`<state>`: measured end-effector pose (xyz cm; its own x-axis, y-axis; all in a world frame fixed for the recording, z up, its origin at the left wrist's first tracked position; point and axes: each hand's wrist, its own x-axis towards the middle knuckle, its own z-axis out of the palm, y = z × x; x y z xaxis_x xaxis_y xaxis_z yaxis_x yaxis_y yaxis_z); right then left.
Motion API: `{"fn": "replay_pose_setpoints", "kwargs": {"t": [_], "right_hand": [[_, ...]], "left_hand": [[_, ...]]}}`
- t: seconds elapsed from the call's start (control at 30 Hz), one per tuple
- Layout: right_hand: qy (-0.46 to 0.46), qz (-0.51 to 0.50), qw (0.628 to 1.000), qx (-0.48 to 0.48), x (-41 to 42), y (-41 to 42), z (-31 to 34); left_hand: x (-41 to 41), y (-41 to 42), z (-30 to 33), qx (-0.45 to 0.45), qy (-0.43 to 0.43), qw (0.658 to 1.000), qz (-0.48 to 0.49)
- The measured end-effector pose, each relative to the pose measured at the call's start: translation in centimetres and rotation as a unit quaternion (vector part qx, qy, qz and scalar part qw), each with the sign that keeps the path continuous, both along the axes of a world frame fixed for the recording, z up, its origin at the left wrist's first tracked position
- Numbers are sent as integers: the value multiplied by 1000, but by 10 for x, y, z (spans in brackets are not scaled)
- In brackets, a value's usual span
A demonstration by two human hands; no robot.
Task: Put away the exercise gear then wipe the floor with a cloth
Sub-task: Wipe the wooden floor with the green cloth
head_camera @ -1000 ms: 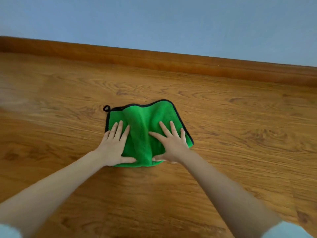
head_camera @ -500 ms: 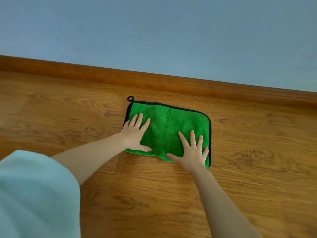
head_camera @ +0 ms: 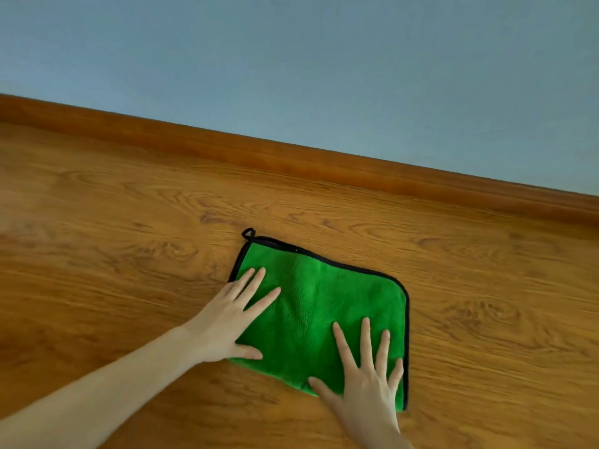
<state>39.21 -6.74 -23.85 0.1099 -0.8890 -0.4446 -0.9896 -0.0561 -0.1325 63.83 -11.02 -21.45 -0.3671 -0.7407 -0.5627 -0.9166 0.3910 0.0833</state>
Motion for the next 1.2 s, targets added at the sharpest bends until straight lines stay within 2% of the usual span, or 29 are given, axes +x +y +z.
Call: {"fn": "replay_pose_setpoints", "kwargs": {"t": [0.37, 0.57, 0.73, 0.93, 1.1, 1.2], "right_hand": [[21, 114, 992, 47, 55, -132, 15], [23, 173, 983, 60, 119, -157, 16], [18, 265, 962, 59, 208, -142, 19], [-41, 368, 927, 62, 298, -64, 15], [-78, 443, 891, 57, 279, 26, 13], [-86, 463, 880, 67, 242, 55, 10]], "left_hand": [[60, -64, -5, -28, 8, 989, 142], [118, -53, -6, -52, 7, 978, 203], [194, -1, 1, -41, -9, 956, 291], [246, 114, -1, -8, -10, 901, 435], [215, 208, -4, -10, 5, 886, 464], [182, 236, -11, -12, -12, 914, 406]]}}
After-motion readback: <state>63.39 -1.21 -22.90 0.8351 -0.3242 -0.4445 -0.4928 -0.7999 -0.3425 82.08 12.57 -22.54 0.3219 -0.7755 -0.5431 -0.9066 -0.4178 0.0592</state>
